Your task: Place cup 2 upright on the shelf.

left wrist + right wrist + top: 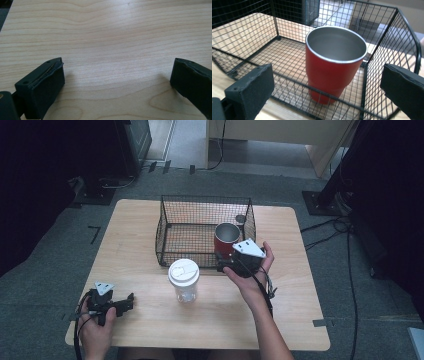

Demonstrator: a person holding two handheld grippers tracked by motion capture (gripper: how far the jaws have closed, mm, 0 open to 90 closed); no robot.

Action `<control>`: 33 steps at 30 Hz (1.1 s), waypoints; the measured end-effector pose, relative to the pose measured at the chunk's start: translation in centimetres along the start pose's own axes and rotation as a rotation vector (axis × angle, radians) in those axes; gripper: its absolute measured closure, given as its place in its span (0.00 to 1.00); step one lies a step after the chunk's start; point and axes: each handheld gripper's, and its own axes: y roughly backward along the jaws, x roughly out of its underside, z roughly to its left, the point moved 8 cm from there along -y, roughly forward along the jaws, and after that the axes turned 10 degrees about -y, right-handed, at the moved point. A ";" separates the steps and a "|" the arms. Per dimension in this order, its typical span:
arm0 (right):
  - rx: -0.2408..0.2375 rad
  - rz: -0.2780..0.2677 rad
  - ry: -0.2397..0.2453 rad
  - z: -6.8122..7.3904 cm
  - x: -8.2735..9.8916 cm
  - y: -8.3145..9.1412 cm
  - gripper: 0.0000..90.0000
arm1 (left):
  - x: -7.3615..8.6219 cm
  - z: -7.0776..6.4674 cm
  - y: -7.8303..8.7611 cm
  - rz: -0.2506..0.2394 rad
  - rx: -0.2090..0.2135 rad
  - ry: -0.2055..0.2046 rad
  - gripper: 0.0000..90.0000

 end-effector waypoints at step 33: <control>-0.124 0.074 -0.051 2.6 7.7 3.9 0.00 | 0.0 0.0 0.0 0.003 0.000 -0.005 0.00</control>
